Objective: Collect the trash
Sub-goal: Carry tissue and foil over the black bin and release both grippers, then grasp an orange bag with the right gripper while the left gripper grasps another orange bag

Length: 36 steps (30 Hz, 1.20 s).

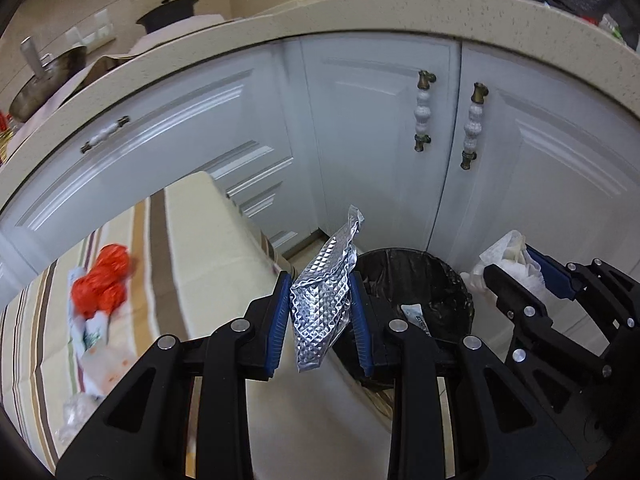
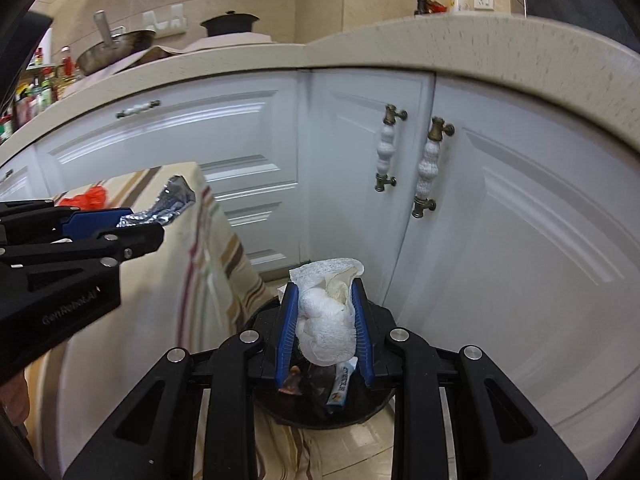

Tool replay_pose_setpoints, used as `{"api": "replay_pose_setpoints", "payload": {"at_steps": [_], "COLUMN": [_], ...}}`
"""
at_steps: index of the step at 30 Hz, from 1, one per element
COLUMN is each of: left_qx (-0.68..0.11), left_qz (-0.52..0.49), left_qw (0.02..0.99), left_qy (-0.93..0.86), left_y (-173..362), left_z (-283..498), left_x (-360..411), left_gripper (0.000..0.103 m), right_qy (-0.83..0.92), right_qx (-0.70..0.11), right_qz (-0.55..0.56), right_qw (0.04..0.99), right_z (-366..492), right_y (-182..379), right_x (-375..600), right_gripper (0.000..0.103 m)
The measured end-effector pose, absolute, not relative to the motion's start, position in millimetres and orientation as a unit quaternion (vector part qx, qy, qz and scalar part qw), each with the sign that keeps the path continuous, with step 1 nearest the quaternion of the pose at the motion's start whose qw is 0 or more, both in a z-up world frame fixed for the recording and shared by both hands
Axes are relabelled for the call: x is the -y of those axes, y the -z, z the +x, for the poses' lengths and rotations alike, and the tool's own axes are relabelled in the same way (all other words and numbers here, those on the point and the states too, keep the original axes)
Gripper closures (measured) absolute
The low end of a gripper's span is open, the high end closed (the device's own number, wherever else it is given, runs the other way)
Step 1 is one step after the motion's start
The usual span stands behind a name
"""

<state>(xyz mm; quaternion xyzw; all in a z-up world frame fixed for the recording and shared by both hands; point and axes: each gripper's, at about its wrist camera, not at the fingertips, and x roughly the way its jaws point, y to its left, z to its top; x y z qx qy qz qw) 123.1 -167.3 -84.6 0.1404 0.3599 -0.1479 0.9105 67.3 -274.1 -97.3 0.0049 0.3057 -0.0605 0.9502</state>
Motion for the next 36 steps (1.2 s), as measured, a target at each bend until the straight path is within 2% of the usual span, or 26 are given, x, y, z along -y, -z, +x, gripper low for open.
{"api": "replay_pose_setpoints", "payload": {"at_steps": [1,3,6,11,23,36], "left_qx": [-0.361,-0.364,-0.37,-0.367,-0.347,-0.333], "left_qz": [0.145,0.15,0.154,0.155,0.118,0.062], "left_qw": [0.91,0.91,0.908,0.91,0.925,0.941], "left_qy": [0.143,0.131,0.121,0.116,0.101,0.018], "left_y": [89,96,103,101,67,41], "left_z": [130,143,155,156,125,74], "left_x": [173,182,187,179,130,0], "left_gripper": [0.06,0.045,0.044,0.035,0.035,0.034], "right_qy": [0.065,0.077,0.089,0.09,0.064,-0.047], "right_qx": [-0.307,-0.307,-0.314,-0.317,-0.315,-0.307], "right_qz": [0.005,0.008,0.018,0.026,0.028,0.021], "right_qw": [0.949,0.949,0.945,0.944,0.946,0.95], "right_z": [73,82,90,87,67,52], "right_y": [101,107,115,116,98,70], "right_x": [278,285,294,298,270,170], "right_gripper": [0.068,0.058,0.057,0.054,0.051,0.046]}}
